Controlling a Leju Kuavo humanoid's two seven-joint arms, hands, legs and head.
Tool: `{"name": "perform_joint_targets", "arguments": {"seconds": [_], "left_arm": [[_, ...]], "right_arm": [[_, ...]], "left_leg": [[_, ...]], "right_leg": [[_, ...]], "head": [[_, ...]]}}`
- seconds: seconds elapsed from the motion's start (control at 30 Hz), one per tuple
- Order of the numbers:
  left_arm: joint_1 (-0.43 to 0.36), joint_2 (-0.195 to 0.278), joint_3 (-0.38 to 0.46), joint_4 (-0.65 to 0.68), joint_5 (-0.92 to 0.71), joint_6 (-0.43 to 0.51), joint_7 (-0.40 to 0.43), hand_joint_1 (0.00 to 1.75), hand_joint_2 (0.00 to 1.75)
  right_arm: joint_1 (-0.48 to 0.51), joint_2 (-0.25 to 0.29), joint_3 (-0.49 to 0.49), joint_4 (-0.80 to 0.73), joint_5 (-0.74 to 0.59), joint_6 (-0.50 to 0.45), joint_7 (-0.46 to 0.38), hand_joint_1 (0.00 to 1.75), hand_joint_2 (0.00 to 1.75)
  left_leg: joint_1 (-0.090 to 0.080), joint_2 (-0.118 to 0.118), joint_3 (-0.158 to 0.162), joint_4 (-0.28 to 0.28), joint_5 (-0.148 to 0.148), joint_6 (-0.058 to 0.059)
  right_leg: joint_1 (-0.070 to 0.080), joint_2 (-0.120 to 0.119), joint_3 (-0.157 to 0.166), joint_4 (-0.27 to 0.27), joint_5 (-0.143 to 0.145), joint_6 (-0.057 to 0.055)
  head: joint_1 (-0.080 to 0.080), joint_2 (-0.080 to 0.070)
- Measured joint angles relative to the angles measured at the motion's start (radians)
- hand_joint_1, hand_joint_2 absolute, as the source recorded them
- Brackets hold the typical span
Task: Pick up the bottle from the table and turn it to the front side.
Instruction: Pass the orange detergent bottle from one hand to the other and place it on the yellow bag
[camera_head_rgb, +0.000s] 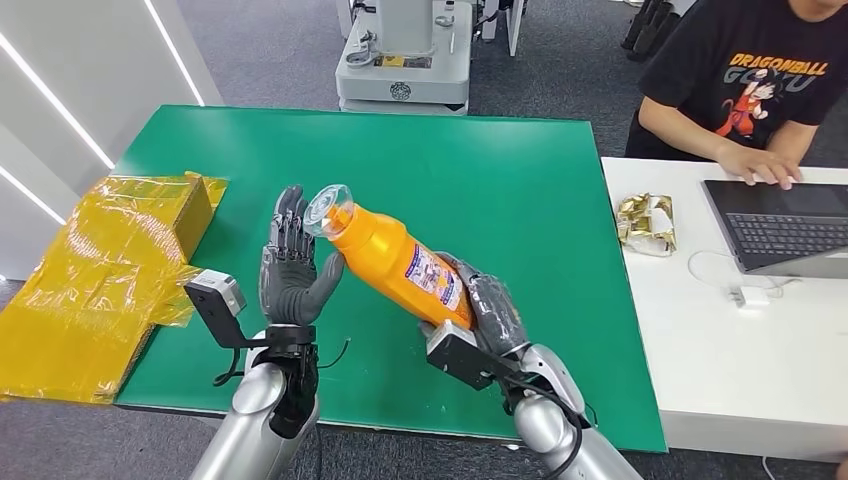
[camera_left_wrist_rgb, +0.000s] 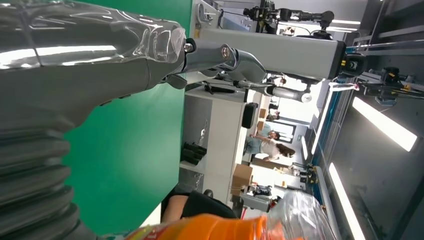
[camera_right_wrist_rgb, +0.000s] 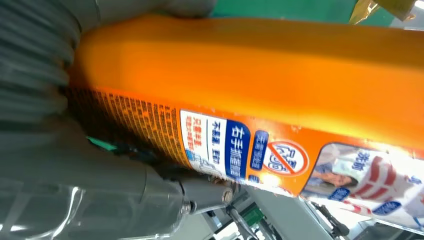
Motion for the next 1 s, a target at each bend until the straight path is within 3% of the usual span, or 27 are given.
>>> {"name": "perform_joint_targets", "arguments": {"seconds": [1.0], "left_arm": [[-0.002,0.001,0.0,0.043,0.016,0.013,0.0,0.0,1.75]], "right_arm": [[-0.048,0.003,0.045,0.079,0.015,0.189,0.049,1.75,1.75]], "left_leg": [[0.0,0.0,0.0,0.0,0.0,0.0]], "right_leg": [[0.0,0.0,0.0,0.0,0.0,0.0]], "head": [[0.0,0.0]]}}
